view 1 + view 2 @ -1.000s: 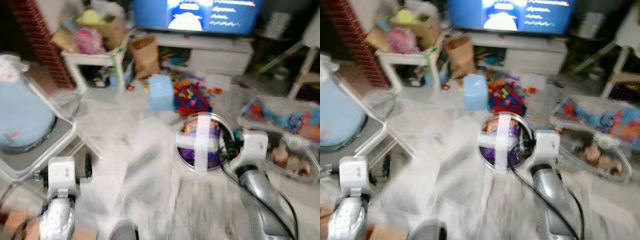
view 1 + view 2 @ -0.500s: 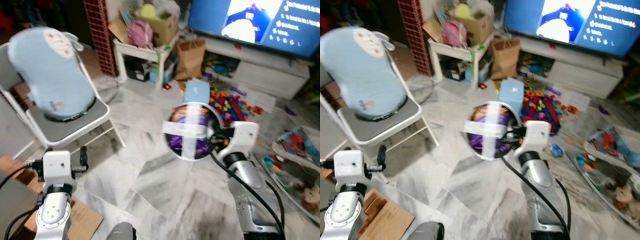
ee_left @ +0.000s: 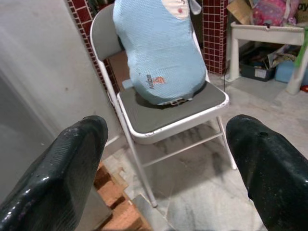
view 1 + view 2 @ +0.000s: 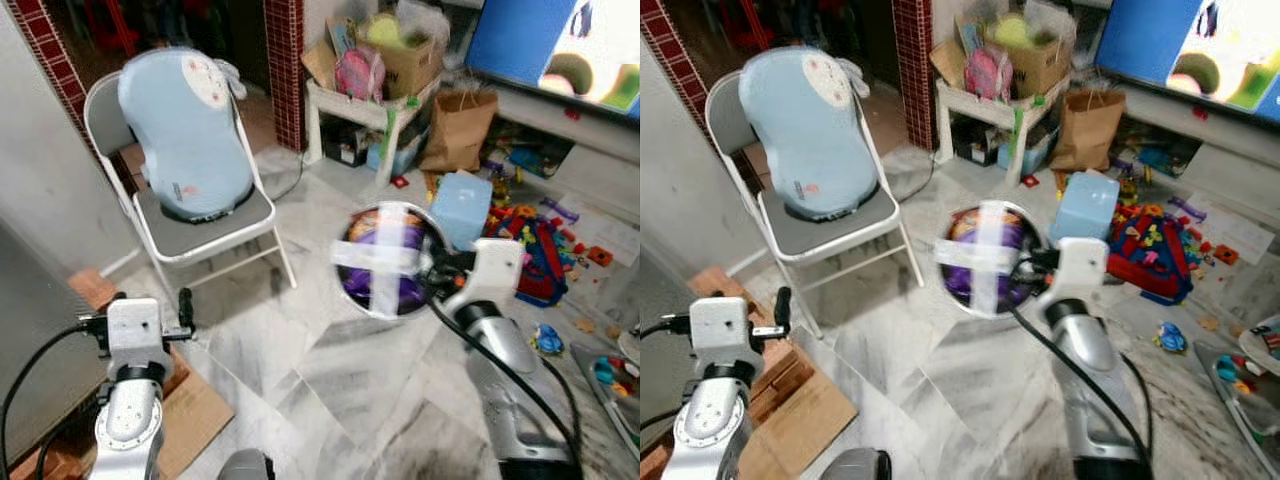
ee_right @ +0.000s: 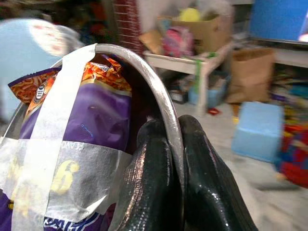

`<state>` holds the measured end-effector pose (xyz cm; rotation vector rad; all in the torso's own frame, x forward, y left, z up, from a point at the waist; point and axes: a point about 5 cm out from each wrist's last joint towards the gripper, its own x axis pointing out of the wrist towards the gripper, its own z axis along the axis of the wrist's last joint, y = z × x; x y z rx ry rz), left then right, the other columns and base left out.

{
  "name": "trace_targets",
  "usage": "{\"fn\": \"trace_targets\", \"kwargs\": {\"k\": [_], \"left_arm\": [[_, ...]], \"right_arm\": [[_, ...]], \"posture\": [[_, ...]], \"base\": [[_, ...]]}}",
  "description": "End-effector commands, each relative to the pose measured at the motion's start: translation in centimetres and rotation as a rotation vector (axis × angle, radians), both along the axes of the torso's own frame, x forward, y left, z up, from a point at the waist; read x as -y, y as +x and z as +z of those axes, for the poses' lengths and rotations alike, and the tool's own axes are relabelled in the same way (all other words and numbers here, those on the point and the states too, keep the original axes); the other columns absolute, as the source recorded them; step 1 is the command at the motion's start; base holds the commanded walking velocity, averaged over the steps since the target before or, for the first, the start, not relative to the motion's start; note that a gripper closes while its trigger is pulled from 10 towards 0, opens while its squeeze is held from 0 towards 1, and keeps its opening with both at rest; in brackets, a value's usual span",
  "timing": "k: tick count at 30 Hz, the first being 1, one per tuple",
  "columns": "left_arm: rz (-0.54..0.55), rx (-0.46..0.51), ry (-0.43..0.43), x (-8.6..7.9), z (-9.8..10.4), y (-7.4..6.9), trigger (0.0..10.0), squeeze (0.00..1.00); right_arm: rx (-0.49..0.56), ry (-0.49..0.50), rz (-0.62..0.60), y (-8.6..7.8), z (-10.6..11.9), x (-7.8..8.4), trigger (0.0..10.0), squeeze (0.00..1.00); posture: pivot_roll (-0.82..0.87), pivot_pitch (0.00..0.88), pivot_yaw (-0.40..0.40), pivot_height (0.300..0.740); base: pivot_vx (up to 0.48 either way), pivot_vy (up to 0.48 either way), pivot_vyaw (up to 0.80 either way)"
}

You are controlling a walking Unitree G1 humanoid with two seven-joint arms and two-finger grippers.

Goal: Restocking fridge

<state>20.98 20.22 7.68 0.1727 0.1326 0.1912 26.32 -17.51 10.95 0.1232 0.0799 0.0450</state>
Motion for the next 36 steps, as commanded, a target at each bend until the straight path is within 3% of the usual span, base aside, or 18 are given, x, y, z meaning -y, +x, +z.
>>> {"fn": "trace_targets", "kwargs": {"k": [1,15,25,36], "left_arm": [[0.006,-0.012,0.008,-0.4,-0.1,-0.1,10.0,0.00],[0.005,0.000,0.008,-0.3,0.0,0.4,10.0,0.00],[-0.005,-0.010,-0.023,-0.1,0.0,0.9,10.0,0.00],[-0.019,-0.026,-0.040,0.1,-0.1,0.9,10.0,0.00]], "right_arm": [[0.017,0.022,0.020,0.2,0.4,-0.6,10.0,0.00],[0.024,0.022,0.030,0.5,0.6,-0.9,10.0,0.00],[0.021,0.030,0.024,0.6,0.5,-0.9,10.0,0.00],[0.019,0.031,0.018,0.6,0.5,-0.7,10.0,0.00]], "posture": [[-0.01,0.045,-0.036,0.740],[0.00,0.047,-0.038,0.740],[-0.01,0.048,-0.036,0.740],[-0.01,0.059,-0.038,0.740]], "base": [[-0.289,0.000,0.00],[-0.281,0.000,0.00],[0.000,0.000,0.00],[0.000,0.456,0.00]]}}
